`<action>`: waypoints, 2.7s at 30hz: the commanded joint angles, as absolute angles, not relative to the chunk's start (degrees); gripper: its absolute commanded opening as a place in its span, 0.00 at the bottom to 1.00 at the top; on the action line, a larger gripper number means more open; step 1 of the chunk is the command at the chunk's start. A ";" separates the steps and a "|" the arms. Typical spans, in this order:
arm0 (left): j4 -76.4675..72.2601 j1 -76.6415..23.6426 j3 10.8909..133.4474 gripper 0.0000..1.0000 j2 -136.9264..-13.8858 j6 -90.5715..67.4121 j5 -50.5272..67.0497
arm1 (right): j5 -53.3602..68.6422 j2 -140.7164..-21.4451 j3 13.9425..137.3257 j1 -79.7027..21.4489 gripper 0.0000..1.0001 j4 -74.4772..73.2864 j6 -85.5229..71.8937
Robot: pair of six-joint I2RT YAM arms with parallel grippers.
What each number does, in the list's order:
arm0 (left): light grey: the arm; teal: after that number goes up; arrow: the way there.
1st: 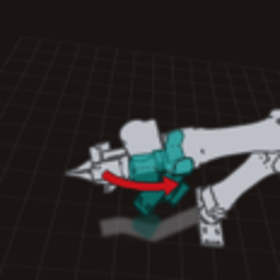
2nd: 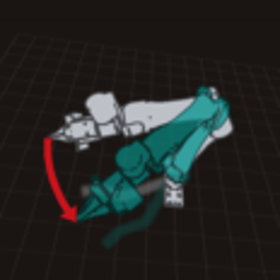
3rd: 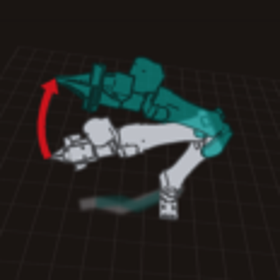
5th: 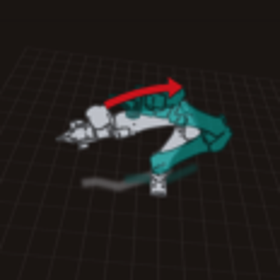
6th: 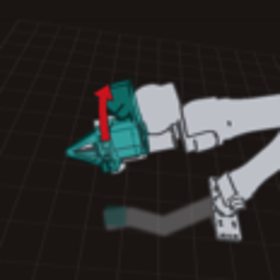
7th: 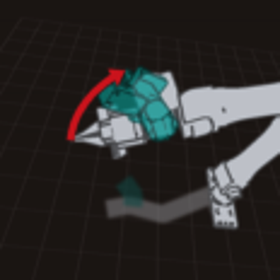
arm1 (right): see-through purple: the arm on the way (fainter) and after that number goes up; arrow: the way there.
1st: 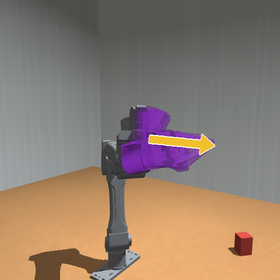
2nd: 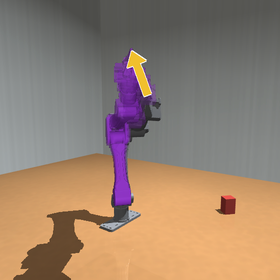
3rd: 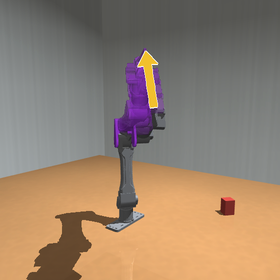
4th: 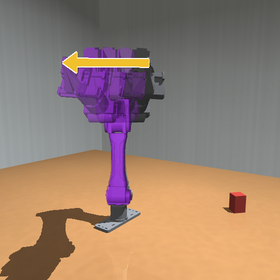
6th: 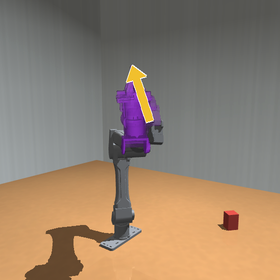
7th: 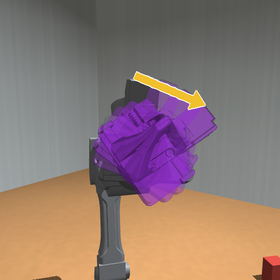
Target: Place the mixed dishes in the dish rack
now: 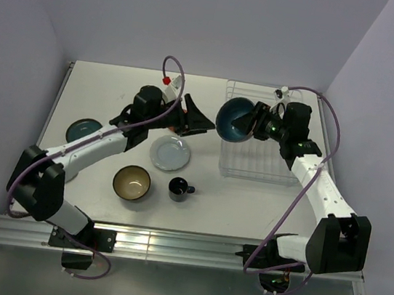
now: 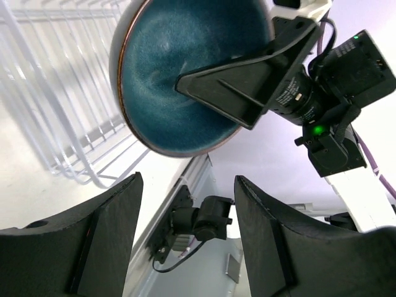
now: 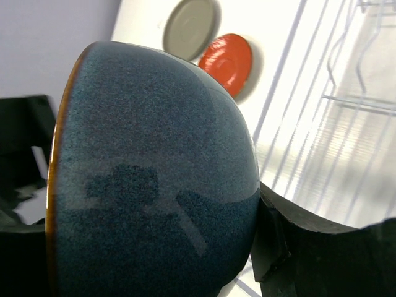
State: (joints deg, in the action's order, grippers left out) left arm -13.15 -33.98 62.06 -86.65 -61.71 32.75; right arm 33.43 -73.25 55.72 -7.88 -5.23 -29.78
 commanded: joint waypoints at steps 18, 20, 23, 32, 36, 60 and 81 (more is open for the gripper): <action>15.29 -26.63 51.43 0.69 -55.74 -26.90 8.71 | 23.49 -66.01 65.48 -0.88 0.00 -18.71 -3.35; 16.25 -26.63 49.84 0.70 -52.13 -24.54 6.25 | 21.54 -65.83 65.83 -0.88 0.00 -20.65 0.60; 16.79 -26.63 46.59 0.72 -47.82 -22.33 2.29 | 17.41 -66.09 66.62 -0.88 0.00 -23.02 4.90; 16.26 -26.72 43.07 0.74 -42.19 -21.71 -1.13 | 6.34 -69.78 68.99 -0.97 0.00 -26.01 13.09; 16.44 -26.63 42.89 0.74 -41.22 -21.45 -1.93 | 1.51 -72.24 69.08 -1.58 0.00 -26.19 16.08; 16.70 -26.63 42.71 0.74 -39.81 -21.09 -1.85 | -24.43 -82.00 60.91 -8.88 0.00 -10.83 33.82; 16.70 -26.72 42.54 0.74 -39.82 -21.01 -1.76 | -37.88 -87.71 51.68 -11.25 0.00 6.93 48.42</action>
